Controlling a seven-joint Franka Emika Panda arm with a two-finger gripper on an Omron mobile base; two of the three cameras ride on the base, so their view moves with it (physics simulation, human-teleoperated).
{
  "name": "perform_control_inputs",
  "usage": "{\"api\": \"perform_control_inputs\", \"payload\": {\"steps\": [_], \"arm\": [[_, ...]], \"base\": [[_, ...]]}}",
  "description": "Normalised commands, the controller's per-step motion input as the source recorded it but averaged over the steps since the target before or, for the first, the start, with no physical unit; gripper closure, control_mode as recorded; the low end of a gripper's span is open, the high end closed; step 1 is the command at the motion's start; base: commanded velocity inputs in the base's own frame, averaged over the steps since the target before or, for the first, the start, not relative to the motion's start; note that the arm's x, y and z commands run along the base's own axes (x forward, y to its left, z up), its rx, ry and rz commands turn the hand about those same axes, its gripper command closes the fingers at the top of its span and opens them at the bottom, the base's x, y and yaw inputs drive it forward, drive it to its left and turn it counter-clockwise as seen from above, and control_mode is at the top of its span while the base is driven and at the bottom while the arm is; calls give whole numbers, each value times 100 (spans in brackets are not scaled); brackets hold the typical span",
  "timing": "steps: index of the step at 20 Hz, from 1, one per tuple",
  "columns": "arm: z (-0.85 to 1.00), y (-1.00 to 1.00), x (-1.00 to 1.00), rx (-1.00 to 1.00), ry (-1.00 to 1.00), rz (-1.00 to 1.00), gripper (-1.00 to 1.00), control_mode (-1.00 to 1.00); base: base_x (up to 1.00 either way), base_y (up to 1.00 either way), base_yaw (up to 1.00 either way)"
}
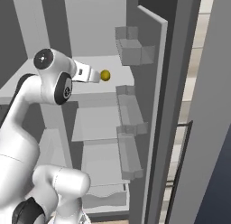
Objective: Retrieve a lemon from the fridge and place it on the cutting board with the fish.
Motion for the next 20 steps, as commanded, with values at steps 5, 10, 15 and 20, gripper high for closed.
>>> {"api": "perform_control_inputs", "payload": {"steps": [5, 10, 15, 20], "arm": [[0, 0, 37, 0, 0, 4, -100, -100], [-1, 0, 47, 0, 1, 0, -100, -100], [0, 0, 33, 0, 8, 0, -100, -100], [-1, 0, 25, 0, 15, 0, -100, -100]], "base": [[0, 0, 0], [0, 0, 0], [0, 0, 0], [0, 0, 0]]}}
